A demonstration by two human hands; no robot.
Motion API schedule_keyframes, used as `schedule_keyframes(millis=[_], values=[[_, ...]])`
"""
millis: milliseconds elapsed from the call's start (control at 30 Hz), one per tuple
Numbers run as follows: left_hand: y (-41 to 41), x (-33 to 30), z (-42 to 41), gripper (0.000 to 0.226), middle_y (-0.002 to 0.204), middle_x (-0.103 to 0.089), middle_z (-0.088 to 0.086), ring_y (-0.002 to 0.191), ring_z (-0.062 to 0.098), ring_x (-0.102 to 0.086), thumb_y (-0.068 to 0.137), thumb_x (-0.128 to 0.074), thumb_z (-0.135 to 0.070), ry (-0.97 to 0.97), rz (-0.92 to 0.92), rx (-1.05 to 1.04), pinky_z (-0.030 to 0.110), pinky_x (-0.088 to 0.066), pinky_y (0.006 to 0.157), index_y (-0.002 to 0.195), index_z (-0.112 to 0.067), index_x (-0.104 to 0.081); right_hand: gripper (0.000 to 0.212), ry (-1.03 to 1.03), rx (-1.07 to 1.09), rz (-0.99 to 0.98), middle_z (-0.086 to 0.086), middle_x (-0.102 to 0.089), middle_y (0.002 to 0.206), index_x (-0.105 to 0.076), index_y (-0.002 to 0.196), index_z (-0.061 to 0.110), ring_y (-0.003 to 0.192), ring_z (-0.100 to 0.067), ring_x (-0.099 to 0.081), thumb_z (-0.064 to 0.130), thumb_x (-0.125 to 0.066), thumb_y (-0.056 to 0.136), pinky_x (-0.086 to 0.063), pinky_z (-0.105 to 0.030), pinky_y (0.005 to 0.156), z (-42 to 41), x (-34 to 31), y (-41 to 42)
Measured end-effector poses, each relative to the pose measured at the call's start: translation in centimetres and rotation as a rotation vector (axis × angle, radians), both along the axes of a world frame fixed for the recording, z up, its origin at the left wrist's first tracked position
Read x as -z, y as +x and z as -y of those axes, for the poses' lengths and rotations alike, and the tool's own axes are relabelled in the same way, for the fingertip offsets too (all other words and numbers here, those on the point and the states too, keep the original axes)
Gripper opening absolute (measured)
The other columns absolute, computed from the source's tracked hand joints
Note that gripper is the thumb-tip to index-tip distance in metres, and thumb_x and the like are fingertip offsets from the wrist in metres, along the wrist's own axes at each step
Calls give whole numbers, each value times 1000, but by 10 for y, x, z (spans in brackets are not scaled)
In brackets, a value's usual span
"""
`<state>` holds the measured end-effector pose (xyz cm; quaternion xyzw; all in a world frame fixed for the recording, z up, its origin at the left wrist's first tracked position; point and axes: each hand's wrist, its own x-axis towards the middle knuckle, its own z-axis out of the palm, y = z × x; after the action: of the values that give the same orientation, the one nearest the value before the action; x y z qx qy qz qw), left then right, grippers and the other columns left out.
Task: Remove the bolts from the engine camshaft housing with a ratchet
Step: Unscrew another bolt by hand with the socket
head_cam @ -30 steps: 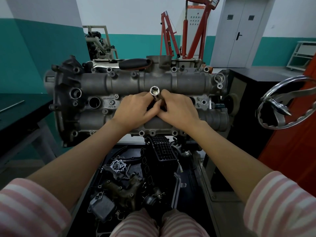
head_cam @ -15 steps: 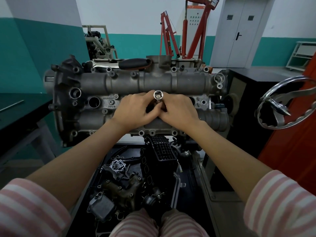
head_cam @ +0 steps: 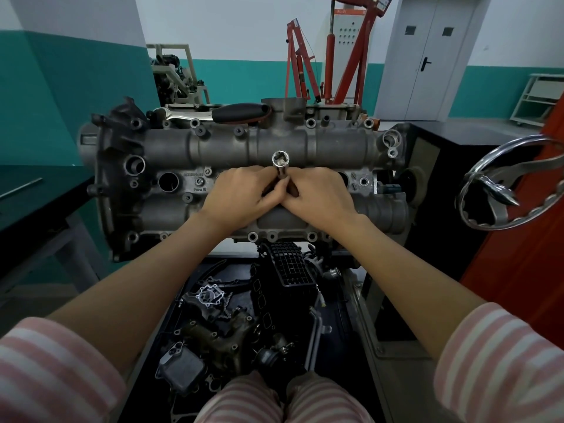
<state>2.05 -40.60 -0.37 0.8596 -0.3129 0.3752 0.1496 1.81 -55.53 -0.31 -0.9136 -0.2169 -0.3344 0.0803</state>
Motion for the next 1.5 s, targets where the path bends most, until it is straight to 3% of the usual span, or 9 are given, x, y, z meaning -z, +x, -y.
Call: schedule_keyframes(millis=[267, 400, 600, 733, 933, 1133, 1233, 1333, 1500], values=[[-1, -1, 2, 56, 68, -64, 11, 58, 31, -59, 84, -29, -47, -13, 13, -6, 32, -42, 50, 91, -3, -63, 26, -30, -20, -1, -3, -66, 82, -59, 95, 11, 74, -23, -60, 32, -45, 91, -25, -26, 61, 1, 0, 0], [1, 0, 1, 58, 65, -61, 14, 55, 34, -57, 84, -26, -47, -7, 23, -27, 31, -35, 49, 80, 0, -58, 20, -3, -51, 1, -6, -65, 79, -47, 83, 12, 71, -27, -59, 30, -48, 91, -22, -27, 60, 1, -1, -3], [3, 1, 0, 46, 65, -63, 13, 58, 33, -59, 90, -44, -40, -19, 6, -10, 33, -38, 50, 78, -1, -63, 30, 21, -37, -29, -4, -66, 79, -57, 93, 12, 75, -24, -61, 39, -47, 89, -31, -28, 61, 1, 0, 1], [3, 1, -1, 61, 68, -65, 11, 60, 29, -60, 87, -29, -52, -7, 7, -6, 32, -38, 52, 84, -6, -69, 29, 23, -11, -10, -3, -66, 81, -61, 102, 15, 78, -22, -61, 36, -44, 90, -28, -26, 63, 1, 1, 2], [0, 1, 0, 56, 70, -66, 10, 60, 30, -61, 86, -31, -49, -35, 11, 30, 37, -46, 52, 91, -6, -67, 27, -28, -29, 16, -6, -66, 88, -54, 102, 8, 78, -26, -60, 31, -42, 93, -25, -28, 63, 1, 2, 1], [0, 1, 0, 48, 61, -61, 10, 51, 32, -57, 88, -35, -43, -30, 34, 24, 28, -36, 48, 84, -2, -60, 29, 6, -55, 3, -7, -66, 84, -46, 98, 7, 74, -29, -59, 36, -45, 91, -24, -27, 62, 0, 1, -4], [2, 2, 0, 51, 62, -60, 11, 53, 33, -57, 89, -31, -44, -18, 43, 25, 28, -32, 49, 79, -3, -61, 31, 10, -35, 10, -6, -67, 82, -50, 96, 9, 74, -27, -61, 39, -45, 91, -26, -28, 62, 0, 0, -3], [2, 2, -1, 61, 67, -64, 13, 60, 33, -60, 88, -29, -50, -33, 22, 14, 33, -39, 51, 83, -4, -67, 33, -10, -3, 19, -5, -68, 83, -60, 96, 14, 80, -23, -62, 41, -44, 91, -29, -27, 63, 0, 1, -3], [2, 1, -2, 68, 69, -67, 14, 65, 32, -62, 86, -26, -56, -49, -13, 15, 40, -45, 56, 89, -5, -71, 29, -30, -12, 26, -4, -67, 84, -62, 97, 14, 80, -23, -60, 32, -40, 94, -33, -29, 67, 1, 1, -2]])
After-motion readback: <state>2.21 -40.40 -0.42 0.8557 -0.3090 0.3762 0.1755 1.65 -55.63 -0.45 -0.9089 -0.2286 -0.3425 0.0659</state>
